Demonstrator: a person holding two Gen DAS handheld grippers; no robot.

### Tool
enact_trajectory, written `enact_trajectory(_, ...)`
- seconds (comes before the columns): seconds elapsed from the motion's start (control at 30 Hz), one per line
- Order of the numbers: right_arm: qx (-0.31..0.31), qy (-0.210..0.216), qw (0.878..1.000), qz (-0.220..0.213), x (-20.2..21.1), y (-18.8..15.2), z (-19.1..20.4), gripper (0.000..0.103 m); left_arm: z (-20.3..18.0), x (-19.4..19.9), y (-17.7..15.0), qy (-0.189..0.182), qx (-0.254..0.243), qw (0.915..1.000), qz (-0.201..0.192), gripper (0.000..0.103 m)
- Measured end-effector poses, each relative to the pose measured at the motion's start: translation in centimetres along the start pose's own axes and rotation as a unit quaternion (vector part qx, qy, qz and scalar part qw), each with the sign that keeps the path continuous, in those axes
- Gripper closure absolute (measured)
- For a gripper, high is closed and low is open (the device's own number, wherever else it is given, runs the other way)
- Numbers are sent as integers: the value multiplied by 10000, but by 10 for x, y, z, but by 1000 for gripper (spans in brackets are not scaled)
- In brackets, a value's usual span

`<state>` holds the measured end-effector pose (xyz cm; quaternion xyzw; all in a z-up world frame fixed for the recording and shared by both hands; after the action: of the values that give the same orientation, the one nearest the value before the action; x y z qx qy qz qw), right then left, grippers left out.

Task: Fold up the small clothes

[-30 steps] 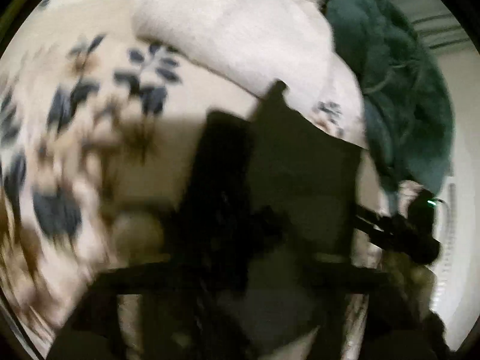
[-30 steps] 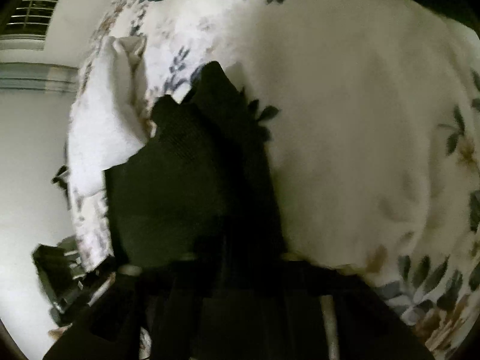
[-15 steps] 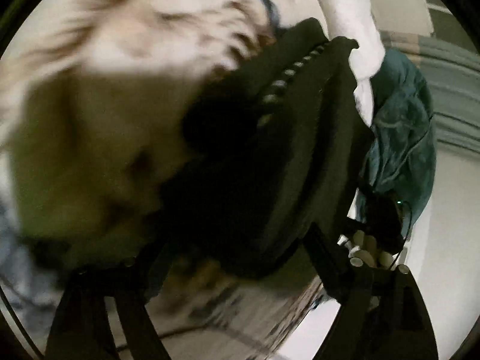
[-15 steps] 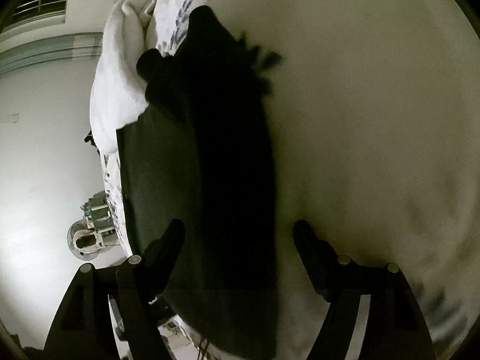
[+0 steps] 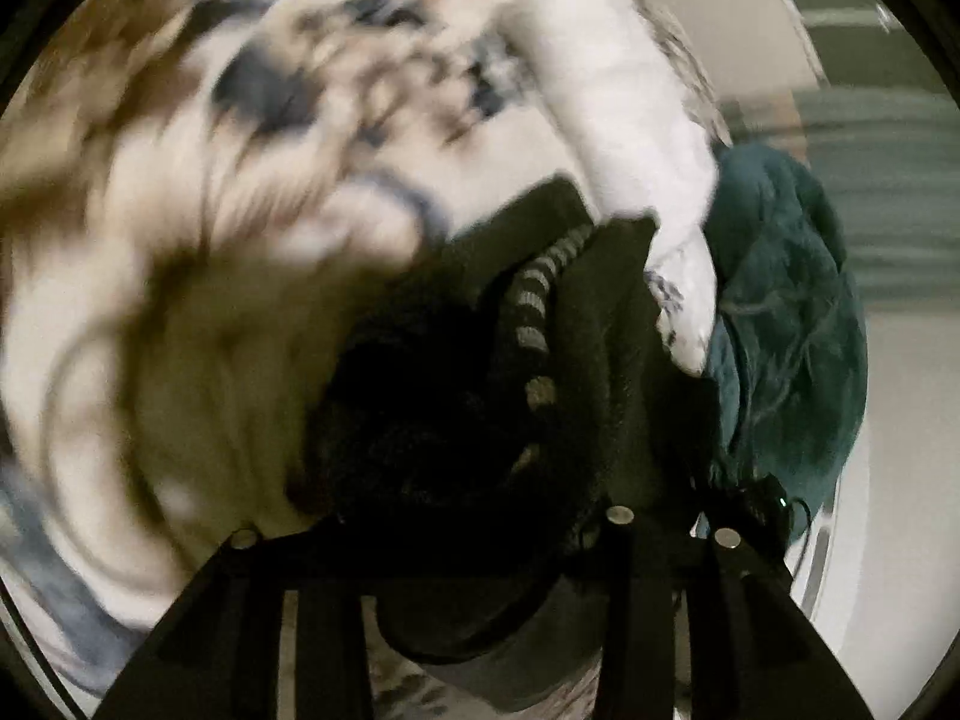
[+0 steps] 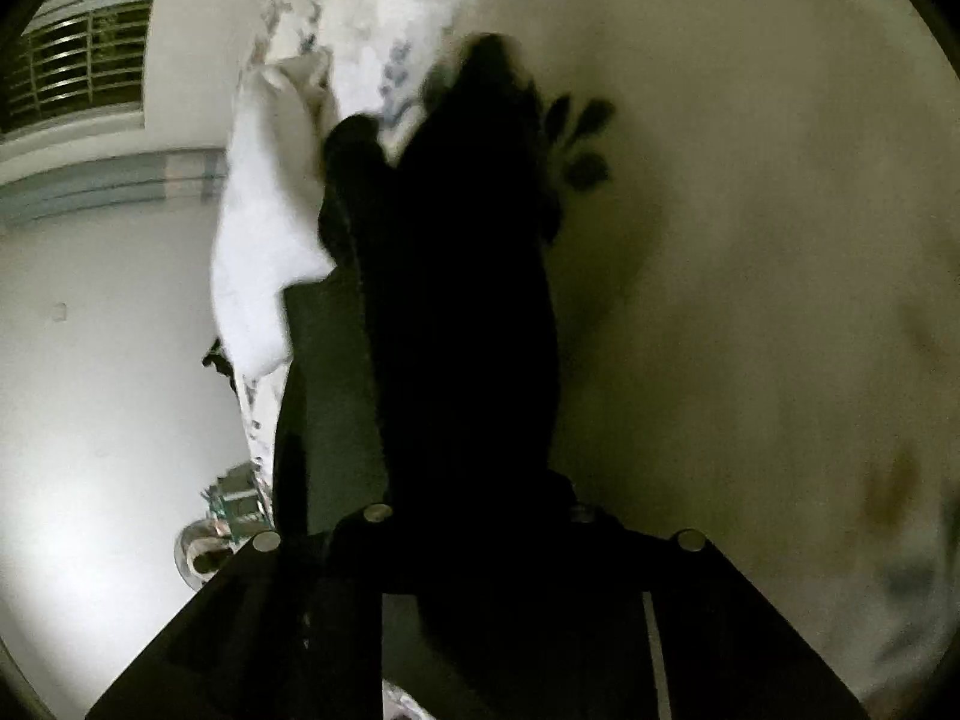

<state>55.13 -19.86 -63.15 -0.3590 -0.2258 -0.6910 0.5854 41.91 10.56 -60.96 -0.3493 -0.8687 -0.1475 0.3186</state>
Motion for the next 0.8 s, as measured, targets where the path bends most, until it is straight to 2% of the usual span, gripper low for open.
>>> enact_trajectory(0.1, -215, -2, 9997, -79, 19, -52, -3, 82, -8, 4, 25, 26, -530, 9978, 403, 68)
enact_trajectory(0.2, -582, -84, 9983, -35, 25, -129, -12, 83, -13, -12, 36, 97, -887, 9887, 1207, 68)
enact_trajectory(0.23, -644, -128, 9978, -11, 23, -144, -14, 82, -10, -16, 34, 126, -1001, 9844, 1440, 66)
enact_trajectory(0.3, -915, -299, 9953, 69, 13, -181, -24, 79, 1, -24, 29, 322, -1179, 9759, 1805, 54)
enact_trajectory(0.33, -1043, -436, 9935, 97, 6, -194, -33, 70, 4, -26, 28, 340, -1096, 9762, 1842, 42)
enact_trajectory(0.37, -1113, -549, 9922, 111, 3, -196, -39, 64, 7, -25, 28, 299, -946, 9782, 1825, 36)
enact_trajectory(0.4, -1172, -678, 9907, 167, 1, -195, -44, 53, 14, -17, 27, 287, -798, 9811, 1737, 36)
enact_trajectory(0.43, -1180, -802, 9893, 305, 4, -192, -49, 48, 17, -9, 26, 251, -687, 9840, 1626, 36)
enact_trajectory(0.5, -1009, -936, 9899, 329, 18, -186, -49, 47, 17, 11, 22, 297, -616, 9897, 1259, 36)
enact_trajectory(0.6, -225, -1426, 9893, 214, 58, -175, -34, 46, 23, 33, 18, 485, -553, 9939, 816, 36)
enact_trajectory(0.7, 443, -1779, 9830, -88, 89, -154, -15, 46, 37, 28, 26, 584, -259, 9964, 559, 36)
enact_trajectory(0.8, 1101, -1996, 9732, -288, 88, -108, 9, 46, 43, 14, 45, 923, -406, 9943, 341, 36)
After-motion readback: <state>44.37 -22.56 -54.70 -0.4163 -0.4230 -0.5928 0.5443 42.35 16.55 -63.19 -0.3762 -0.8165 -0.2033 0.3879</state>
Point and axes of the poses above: each gripper's, at about its wrist camera, not at the fingertips, and x roughly against the way its jaws point, z to its left, y to its top, the point moved 7 cm from there along -x, roughly the way its jaws point, and after that the axes turned 5 degrees about -y, right-handed, at the moved point
